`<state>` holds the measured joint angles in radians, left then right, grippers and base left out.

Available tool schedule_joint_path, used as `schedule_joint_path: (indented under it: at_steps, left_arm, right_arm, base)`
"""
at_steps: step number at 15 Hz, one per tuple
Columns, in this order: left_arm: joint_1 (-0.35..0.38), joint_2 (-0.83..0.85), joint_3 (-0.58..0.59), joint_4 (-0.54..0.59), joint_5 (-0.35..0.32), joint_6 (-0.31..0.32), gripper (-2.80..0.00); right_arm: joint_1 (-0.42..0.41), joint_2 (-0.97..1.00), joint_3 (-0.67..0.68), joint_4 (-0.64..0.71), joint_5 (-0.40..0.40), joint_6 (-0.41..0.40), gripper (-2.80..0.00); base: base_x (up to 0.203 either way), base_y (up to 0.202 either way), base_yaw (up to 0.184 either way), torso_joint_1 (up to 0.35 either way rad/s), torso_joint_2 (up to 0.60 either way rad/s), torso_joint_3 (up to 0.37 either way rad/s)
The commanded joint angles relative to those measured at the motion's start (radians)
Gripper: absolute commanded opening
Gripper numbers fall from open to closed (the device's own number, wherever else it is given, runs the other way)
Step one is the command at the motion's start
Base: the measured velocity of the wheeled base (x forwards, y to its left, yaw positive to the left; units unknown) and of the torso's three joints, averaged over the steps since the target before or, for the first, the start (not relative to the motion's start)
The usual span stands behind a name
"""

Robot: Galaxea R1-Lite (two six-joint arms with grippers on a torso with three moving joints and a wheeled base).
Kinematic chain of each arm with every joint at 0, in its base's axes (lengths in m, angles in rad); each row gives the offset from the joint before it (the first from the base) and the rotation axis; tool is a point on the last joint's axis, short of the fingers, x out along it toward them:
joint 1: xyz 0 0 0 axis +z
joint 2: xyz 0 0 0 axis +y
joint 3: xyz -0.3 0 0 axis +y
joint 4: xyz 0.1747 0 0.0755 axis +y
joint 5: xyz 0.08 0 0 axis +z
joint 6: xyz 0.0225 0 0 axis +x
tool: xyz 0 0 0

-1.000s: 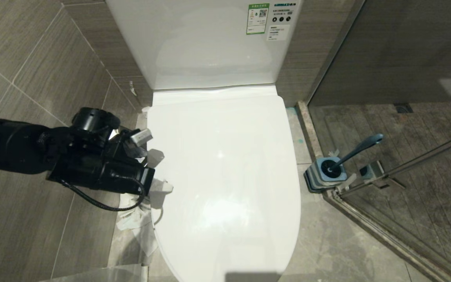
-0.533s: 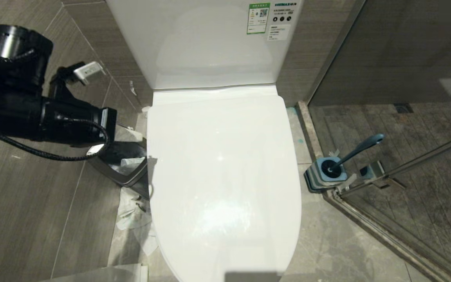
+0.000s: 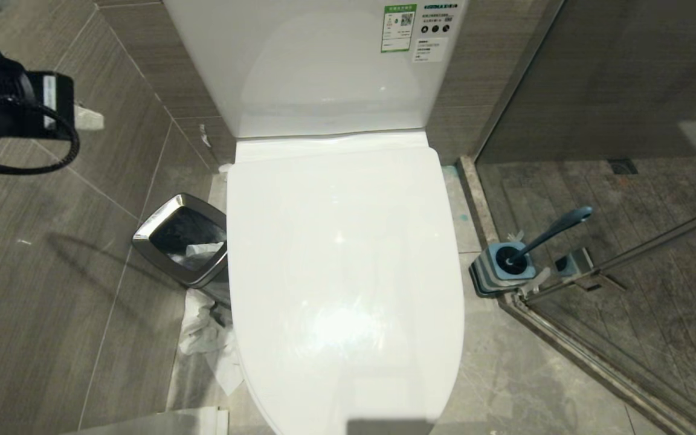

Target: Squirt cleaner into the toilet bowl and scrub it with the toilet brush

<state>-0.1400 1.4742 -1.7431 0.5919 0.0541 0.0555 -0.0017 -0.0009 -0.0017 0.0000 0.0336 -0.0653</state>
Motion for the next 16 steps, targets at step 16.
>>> schedule_joint_path:
  at_steps: [16]
  left_arm:
    - [0.094,-1.029,0.263,-0.108,-0.202,0.096,-2.80]
  right_arm:
    - [0.000,0.001,0.000,0.000,0.000,-0.001,-2.80]
  base:
    - [0.000,0.000,0.000,0.000,0.00,0.000]
